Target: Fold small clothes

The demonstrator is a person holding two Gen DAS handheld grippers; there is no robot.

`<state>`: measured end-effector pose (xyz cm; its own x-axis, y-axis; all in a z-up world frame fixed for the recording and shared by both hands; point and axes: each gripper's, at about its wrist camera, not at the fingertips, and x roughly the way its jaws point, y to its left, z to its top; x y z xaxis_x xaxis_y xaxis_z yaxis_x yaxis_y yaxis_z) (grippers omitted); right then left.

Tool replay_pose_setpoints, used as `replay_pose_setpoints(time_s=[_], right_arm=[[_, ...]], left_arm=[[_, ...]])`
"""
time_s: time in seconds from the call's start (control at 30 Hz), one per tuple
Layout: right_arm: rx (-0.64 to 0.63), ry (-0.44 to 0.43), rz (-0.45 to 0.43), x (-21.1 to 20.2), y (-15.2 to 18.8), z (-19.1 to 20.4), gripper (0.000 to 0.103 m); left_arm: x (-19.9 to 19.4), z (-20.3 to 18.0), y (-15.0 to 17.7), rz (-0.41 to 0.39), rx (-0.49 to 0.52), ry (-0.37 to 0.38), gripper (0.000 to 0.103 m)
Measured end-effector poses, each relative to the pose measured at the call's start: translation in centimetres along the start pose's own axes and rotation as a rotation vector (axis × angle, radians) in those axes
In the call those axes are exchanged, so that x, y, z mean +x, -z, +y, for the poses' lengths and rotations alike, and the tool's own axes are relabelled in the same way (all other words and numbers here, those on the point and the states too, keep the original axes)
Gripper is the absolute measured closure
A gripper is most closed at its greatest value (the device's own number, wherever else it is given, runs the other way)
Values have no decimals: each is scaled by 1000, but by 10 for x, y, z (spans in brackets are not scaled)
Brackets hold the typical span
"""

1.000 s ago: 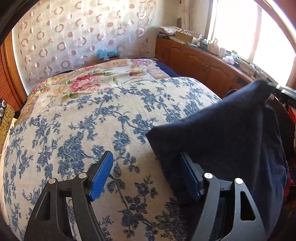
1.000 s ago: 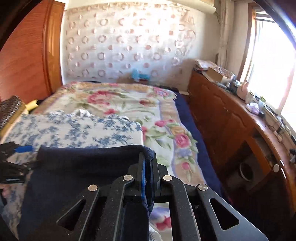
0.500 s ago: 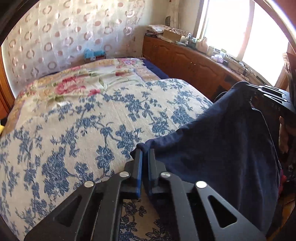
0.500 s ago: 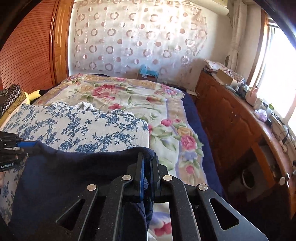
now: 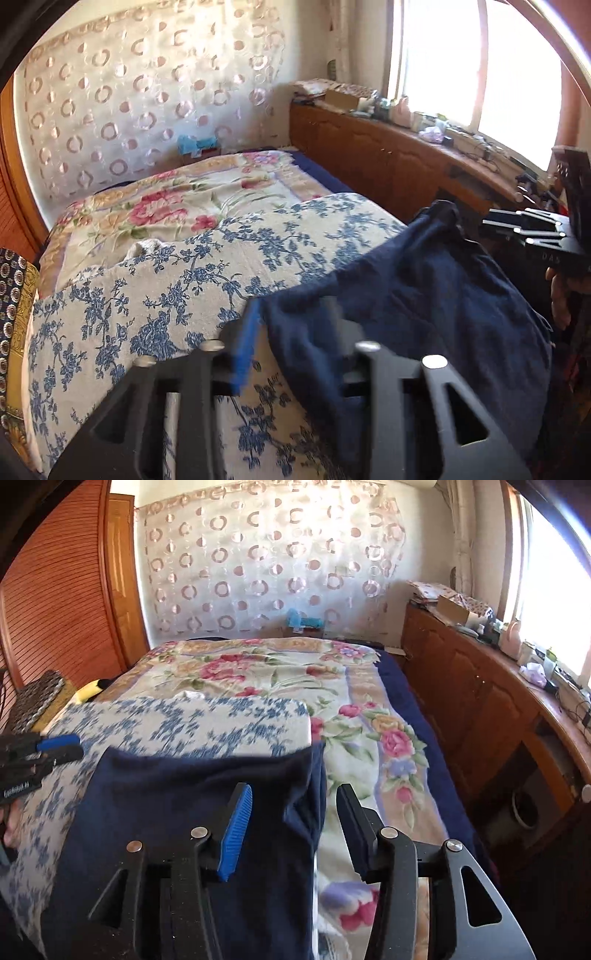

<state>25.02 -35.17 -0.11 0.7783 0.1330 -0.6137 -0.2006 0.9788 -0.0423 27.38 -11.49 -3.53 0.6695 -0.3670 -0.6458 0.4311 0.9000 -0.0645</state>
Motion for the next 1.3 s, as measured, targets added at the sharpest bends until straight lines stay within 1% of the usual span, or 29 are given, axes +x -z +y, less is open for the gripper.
replay_pose_setpoints(time_s=[0.03, 0.07, 0.1, 0.13, 0.2, 0.3, 0.37, 0.4, 0.5, 0.6, 0.73, 0.77, 0.8, 0.87, 0.93, 1.0, 1.07, 1.1, 1.13, 1.17, 1.2, 1.23, 1.3], right_arm=[[-1, -23, 3, -9, 9, -1, 52], [-2, -45, 13, -17, 20, -2, 52], [-4, -65, 27, -25, 31, -3, 52], [-9, -77, 38, -34, 44, -5, 52], [-17, -65, 58, -47, 67, -7, 52], [4, -71, 97, -60, 95, -13, 47], [36, -85, 119, -64, 108, -18, 41], [46, -82, 125, -66, 113, -20, 41], [74, -64, 134, -68, 124, -23, 38], [118, -91, 147, -69, 125, -21, 38], [102, -100, 139, -73, 125, -14, 39], [94, -101, 141, -74, 125, -14, 46], [83, -103, 144, -73, 126, -12, 48], [63, -81, 130, -76, 126, -10, 56], [55, -70, 124, -75, 126, -10, 61], [55, -76, 129, -74, 127, -7, 63], [63, -86, 131, -72, 130, -8, 67], [68, -90, 129, -71, 130, -9, 69], [71, -93, 127, -70, 132, -11, 73], [73, -92, 124, -70, 133, -11, 83], [76, -96, 122, -71, 133, -11, 88], [76, -106, 124, -70, 134, -9, 90], [49, -86, 115, -72, 135, -3, 92]], left_arm=[[-6, -1, 4, -4, 4, 25, 36], [-13, -1, 11, 5, -1, 58, 28], [-16, -2, 16, 20, -9, 73, 22], [-18, -4, 23, 38, -17, 90, 22], [-23, -11, 40, 80, -10, 118, 22], [-32, -24, 63, 112, 27, 110, 22], [-38, -32, 78, 124, 24, 127, 22], [-41, -35, 83, 128, 20, 137, 22], [-50, -46, 98, 142, 23, 162, 22], [-61, -57, 112, 145, 32, 181, 22], [-71, -65, 125, 153, 22, 174, 22], [-74, -65, 127, 148, 14, 177, 22], [-78, -65, 129, 143, 3, 184, 23], [-84, -66, 132, 131, -9, 193, 24], [-88, -68, 136, 130, -14, 190, 24], [-93, -70, 140, 128, -27, 208, 25], [-95, -73, 144, 133, -38, 231, 29], [-95, -74, 146, 137, -40, 240, 32], [-94, -76, 147, 140, -36, 249, 37], [-93, -79, 149, 146, -31, 256, 39], [-92, -81, 150, 156, -29, 261, 46], [-90, -82, 151, 163, -29, 266, 51], [-87, -84, 153, 178, -39, 285, 53]])
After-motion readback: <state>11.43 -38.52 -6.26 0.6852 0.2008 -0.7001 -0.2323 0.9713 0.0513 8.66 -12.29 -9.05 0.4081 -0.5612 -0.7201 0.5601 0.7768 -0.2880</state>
